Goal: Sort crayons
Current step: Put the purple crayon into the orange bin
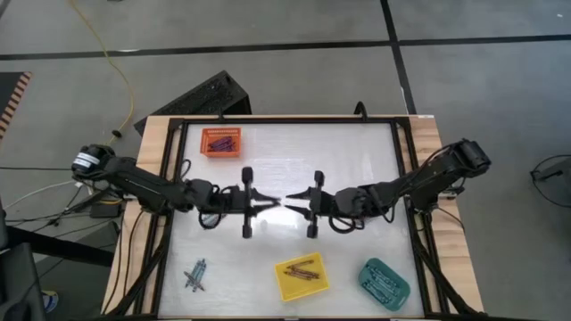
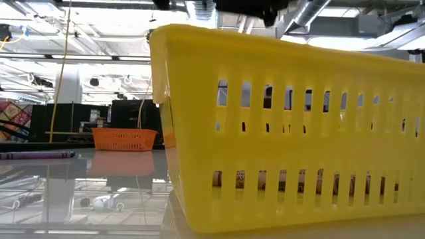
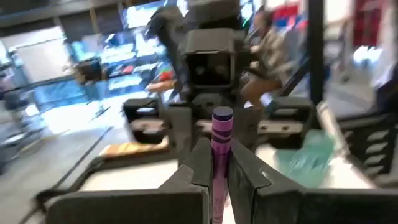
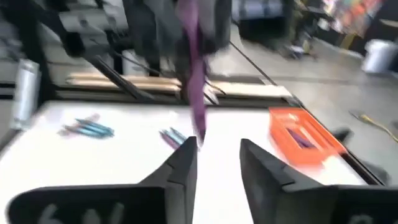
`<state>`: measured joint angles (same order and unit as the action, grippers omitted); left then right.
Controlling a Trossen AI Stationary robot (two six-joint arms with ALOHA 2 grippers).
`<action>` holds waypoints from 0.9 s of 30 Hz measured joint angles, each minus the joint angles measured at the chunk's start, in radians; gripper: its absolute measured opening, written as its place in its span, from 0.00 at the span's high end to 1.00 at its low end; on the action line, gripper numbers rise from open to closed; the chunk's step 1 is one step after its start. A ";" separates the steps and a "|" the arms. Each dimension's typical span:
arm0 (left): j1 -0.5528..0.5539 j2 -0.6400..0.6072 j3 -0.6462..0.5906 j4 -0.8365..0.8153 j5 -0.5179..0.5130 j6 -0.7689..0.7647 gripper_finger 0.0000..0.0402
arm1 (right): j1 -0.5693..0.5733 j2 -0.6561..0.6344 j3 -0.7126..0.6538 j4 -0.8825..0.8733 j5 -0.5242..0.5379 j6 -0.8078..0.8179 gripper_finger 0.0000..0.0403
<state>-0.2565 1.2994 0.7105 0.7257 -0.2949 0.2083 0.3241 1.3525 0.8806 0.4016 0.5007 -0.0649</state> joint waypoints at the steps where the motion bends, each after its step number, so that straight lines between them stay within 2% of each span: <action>1: 0.007 -0.022 0.000 -0.041 -0.024 0.017 0.99 | 0.000 0.000 0.000 -0.020 0.021 0.010 0.69; 5: 0.056 -0.142 0.000 -0.262 -0.139 0.072 0.99 | 0.000 0.000 0.000 -0.104 0.076 0.066 0.60; 8: 0.131 -0.229 0.000 -0.465 -0.206 0.085 0.99 | 0.001 0.000 0.000 -0.171 0.077 0.119 0.57; 12: 0.273 -0.305 0.000 -0.664 -0.212 0.086 0.99 | 0.010 0.000 -0.001 -0.252 0.076 0.189 0.56; 17: 0.484 -0.316 0.000 -0.808 -0.124 0.110 0.99 | 0.036 0.007 -0.001 -0.296 0.075 0.242 0.57; 27: 0.859 -0.249 0.002 -0.921 0.124 0.165 0.99 | 0.119 0.010 -0.001 -0.306 0.075 0.244 0.58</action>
<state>0.6024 1.0501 0.7120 -0.1954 -0.1710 0.3731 0.4430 1.3624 0.8795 0.0957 0.5758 0.1791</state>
